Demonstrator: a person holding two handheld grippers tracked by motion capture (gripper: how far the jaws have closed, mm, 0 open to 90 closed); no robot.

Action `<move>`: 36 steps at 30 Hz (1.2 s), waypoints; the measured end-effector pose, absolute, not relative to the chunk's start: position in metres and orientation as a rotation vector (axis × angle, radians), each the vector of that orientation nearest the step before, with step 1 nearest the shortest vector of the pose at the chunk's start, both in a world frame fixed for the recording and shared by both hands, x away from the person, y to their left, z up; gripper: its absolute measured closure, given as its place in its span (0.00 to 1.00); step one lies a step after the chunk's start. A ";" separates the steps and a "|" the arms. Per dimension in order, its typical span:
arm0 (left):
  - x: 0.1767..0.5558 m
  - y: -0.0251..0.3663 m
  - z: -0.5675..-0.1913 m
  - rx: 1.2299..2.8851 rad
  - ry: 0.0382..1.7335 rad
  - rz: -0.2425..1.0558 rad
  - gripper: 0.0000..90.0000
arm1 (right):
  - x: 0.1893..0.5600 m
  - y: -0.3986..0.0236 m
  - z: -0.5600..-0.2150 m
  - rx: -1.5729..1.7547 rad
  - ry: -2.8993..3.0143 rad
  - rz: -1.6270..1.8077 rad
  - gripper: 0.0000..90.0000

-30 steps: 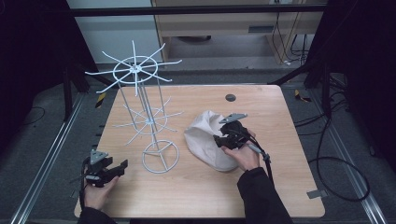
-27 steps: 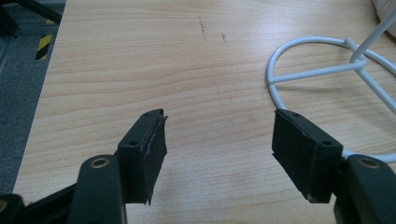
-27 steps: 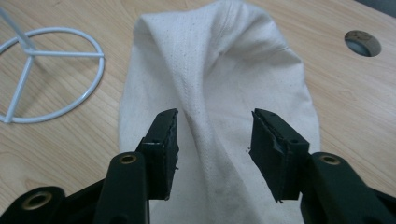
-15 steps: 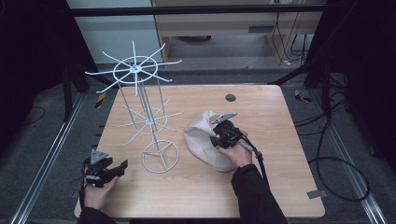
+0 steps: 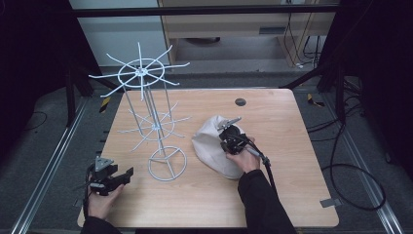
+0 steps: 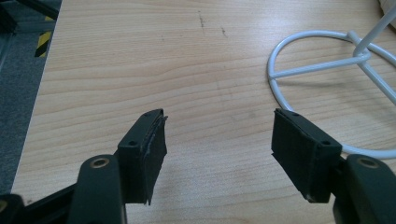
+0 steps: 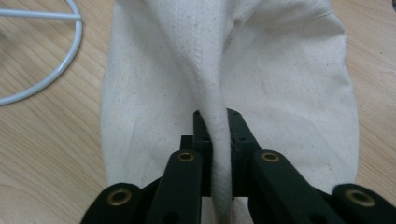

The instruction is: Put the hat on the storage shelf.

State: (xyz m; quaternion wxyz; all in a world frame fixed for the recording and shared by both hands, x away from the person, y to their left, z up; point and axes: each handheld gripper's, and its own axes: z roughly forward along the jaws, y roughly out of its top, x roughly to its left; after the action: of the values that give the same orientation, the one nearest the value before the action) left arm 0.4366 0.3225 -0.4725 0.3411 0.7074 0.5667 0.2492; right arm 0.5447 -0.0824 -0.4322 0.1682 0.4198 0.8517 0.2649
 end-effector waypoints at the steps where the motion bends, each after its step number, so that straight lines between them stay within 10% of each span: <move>1: 0.437 0.322 -0.473 1.842 1.475 0.649 0.39 | 0.545 -0.082 -0.432 1.192 2.424 0.749 0.97; 36: 0.437 0.322 -0.473 1.847 1.487 0.648 0.40 | 0.510 -0.114 -0.388 1.101 2.316 0.983 0.98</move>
State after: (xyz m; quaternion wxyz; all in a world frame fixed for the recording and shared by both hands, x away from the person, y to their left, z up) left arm 0.4372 0.3222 -0.4732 0.3352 0.7080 0.5699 0.2483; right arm 0.5097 -0.1142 -0.3878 0.1965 0.3932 0.8268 0.3511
